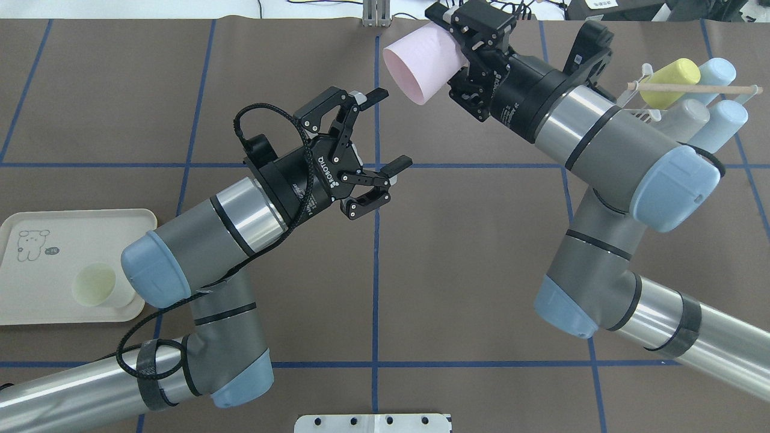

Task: Transfer IKEA cup to right arm and place on rack

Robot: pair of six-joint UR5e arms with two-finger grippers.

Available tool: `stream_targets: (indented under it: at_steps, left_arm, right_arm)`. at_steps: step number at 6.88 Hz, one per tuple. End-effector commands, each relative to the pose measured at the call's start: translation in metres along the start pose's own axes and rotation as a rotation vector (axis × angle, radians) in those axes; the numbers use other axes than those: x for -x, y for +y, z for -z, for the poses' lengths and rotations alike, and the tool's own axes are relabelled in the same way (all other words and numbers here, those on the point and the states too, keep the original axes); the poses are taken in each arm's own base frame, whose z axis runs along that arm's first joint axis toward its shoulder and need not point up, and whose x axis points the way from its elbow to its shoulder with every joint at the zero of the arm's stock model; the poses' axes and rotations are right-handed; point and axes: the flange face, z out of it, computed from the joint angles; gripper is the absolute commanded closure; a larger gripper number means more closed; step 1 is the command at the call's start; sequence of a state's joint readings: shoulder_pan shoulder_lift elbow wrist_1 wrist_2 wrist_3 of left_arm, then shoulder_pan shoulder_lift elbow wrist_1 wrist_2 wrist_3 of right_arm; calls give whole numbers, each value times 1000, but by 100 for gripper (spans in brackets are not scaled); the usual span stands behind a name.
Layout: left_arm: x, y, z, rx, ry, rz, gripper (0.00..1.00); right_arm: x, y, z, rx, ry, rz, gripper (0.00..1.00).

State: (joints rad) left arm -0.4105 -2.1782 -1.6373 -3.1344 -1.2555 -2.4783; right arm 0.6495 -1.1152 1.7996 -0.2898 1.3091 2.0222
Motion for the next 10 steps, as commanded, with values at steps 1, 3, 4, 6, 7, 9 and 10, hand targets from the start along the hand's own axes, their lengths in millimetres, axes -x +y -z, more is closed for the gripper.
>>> stream_targets:
  at_steps: [1, 3, 4, 6, 7, 9, 10]
  left_arm:
    - [-10, 1, 25, 39, -44, -91, 0]
    - [-12, -28, 56, 8, -90, -360, 0]
    - [-28, -44, 81, 21, -177, -565, 1]
    - [-92, -78, 116, 32, -402, -733, 1]
    - [-116, -106, 145, 21, -466, -814, 2]
    - [-132, -151, 228, 73, -668, -1104, 2]
    - [-139, -162, 251, 88, -716, -1142, 2]
  right_arm:
    - [2, -66, 12, -64, 38, 70, 100]
    - [-19, -144, 53, -138, 153, 256, 100]
    - [-46, -167, 77, -167, 246, 397, 100]
    - [-79, -216, 127, -228, 442, 660, 100]
    - [-87, -237, 142, -255, 544, 818, 100]
    - [-102, -263, 151, -352, 744, 1081, 100]
    - [-110, -272, 154, -408, 781, 1118, 100]
